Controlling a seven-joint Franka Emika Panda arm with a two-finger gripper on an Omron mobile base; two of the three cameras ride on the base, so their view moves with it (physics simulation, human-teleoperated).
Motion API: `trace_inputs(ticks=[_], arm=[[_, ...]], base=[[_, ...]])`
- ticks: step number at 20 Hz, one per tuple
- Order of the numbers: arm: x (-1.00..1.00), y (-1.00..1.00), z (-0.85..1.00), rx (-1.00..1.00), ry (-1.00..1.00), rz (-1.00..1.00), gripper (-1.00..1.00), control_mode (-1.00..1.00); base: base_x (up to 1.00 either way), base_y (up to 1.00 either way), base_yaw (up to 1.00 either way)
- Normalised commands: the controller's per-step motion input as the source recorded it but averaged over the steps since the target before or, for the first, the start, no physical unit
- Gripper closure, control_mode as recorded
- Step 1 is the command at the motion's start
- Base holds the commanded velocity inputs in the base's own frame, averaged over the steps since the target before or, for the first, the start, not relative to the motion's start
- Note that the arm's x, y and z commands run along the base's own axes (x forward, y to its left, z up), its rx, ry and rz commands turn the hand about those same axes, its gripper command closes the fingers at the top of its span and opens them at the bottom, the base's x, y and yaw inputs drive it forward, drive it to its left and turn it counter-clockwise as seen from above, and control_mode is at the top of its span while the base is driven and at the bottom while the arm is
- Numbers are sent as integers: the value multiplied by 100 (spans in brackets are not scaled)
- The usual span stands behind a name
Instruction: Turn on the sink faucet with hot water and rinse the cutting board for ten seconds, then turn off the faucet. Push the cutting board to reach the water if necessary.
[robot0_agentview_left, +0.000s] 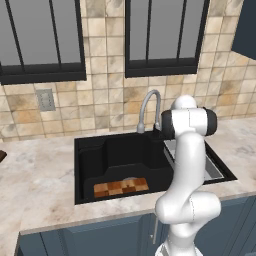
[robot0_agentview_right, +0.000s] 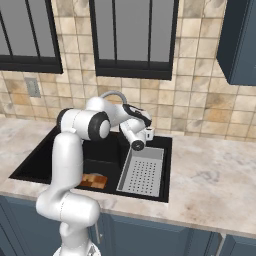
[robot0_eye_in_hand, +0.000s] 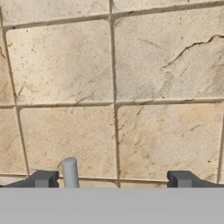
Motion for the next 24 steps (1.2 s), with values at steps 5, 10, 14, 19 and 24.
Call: trace_inputs(ticks=[5, 10, 14, 19, 24], arm=[[4, 0, 0, 0, 0, 0, -100, -100], [0, 0, 0, 0, 0, 0, -100, -100], [0, -1, 0, 0, 0, 0, -100, -100], [0, -3, 0, 0, 0, 0, -100, -100], [0, -6, 0, 0, 0, 0, -100, -100]], base=[[0, 0, 0], [0, 0, 0], [0, 0, 0], [0, 0, 0], [0, 0, 0]])
